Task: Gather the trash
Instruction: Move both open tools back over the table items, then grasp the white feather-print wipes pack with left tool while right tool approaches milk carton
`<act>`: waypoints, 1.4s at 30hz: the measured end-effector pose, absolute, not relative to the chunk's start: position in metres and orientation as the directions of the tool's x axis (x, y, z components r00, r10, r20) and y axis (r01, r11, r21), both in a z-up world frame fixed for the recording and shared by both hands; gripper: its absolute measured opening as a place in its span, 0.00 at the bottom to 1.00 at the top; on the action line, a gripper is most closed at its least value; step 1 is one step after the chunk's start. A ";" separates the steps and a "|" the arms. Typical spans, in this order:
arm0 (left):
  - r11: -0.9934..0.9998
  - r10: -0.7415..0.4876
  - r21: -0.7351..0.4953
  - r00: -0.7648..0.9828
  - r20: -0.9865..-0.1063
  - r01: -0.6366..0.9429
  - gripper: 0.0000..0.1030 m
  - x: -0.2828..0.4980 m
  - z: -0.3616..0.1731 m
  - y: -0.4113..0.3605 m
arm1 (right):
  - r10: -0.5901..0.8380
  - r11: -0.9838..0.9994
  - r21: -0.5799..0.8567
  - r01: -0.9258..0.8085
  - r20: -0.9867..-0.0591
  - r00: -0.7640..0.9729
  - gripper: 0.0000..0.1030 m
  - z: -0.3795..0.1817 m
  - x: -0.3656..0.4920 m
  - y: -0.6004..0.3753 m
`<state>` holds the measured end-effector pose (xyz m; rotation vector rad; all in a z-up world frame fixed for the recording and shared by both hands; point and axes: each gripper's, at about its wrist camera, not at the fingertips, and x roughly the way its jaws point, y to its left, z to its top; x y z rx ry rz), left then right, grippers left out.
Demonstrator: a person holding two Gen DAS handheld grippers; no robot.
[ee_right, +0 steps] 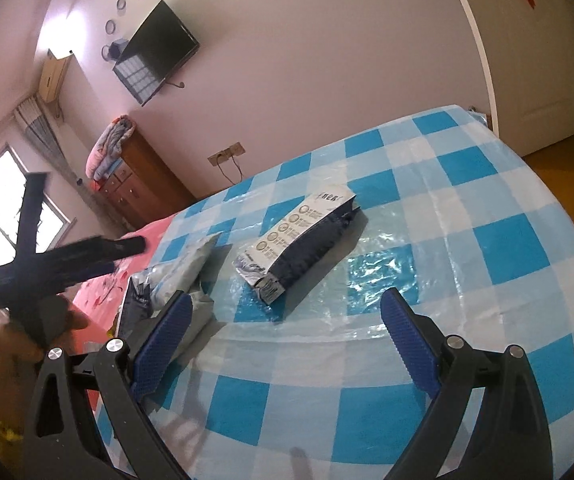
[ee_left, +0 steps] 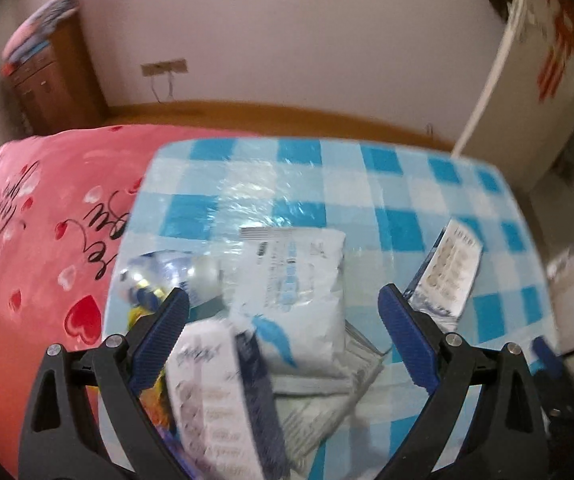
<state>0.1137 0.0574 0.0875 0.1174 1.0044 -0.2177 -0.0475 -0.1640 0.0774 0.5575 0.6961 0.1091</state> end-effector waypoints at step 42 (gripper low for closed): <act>0.906 -0.167 0.004 0.367 -0.915 0.423 0.55 0.077 0.043 -0.056 | 0.271 0.798 0.584 0.149 -0.569 0.777 0.91 0.067 -0.051 -0.208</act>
